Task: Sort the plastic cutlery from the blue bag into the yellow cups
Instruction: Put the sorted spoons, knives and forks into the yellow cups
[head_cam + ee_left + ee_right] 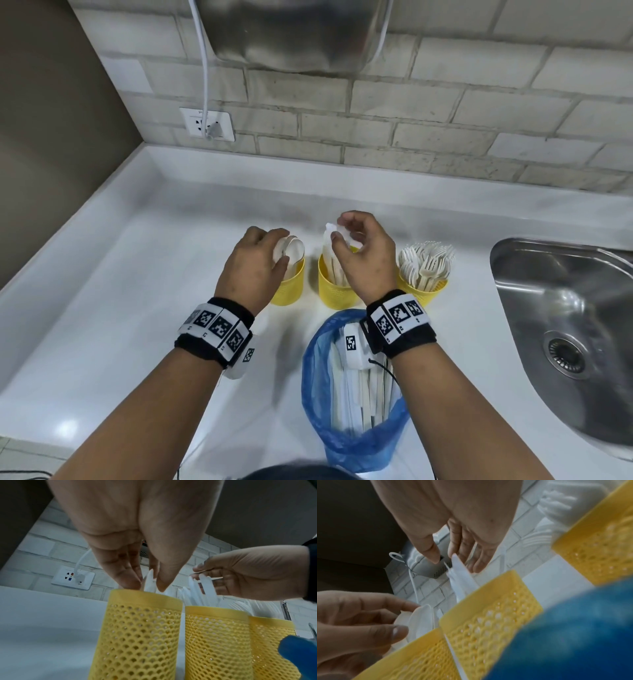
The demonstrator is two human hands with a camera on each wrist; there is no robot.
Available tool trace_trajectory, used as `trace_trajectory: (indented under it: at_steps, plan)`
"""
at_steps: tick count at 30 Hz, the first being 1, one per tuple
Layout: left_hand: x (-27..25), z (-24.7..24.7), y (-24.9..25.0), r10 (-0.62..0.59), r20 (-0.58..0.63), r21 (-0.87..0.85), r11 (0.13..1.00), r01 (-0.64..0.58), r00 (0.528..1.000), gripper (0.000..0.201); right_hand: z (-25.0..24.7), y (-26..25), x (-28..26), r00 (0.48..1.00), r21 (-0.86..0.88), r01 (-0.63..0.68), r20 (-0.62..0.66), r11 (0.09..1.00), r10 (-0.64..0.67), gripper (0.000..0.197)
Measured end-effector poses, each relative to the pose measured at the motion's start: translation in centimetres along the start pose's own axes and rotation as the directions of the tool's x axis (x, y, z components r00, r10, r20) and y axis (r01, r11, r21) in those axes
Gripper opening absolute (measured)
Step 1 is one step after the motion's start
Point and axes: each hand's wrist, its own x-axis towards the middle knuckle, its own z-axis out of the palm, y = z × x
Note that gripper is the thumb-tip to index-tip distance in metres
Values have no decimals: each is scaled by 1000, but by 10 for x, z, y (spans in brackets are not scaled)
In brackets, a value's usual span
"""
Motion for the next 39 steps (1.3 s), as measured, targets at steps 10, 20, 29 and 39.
trace_trajectory:
  at_steps: [10, 20, 29, 39]
  plan:
    - [-19, -5, -1, 87, -89, 52, 995, -83, 992, 40, -34, -6, -29, 964, -333, 183, 244, 925, -103, 19]
    - [-35, 14, -19, 129, -2, 125, 984, -127, 992, 18, -28, 27, -47, 904, -582, 274, 428, 766, 2, 13]
    - [-31, 14, -15, 133, 36, 120, 983, -136, 990, 18, -24, 29, -45, 891, -586, 272, 453, 763, 30, 14]
    - [-26, 16, -11, 88, 34, 140, 986, -92, 996, 17, -20, 23, -46, 874, -568, 270, 484, 778, 50, 12]
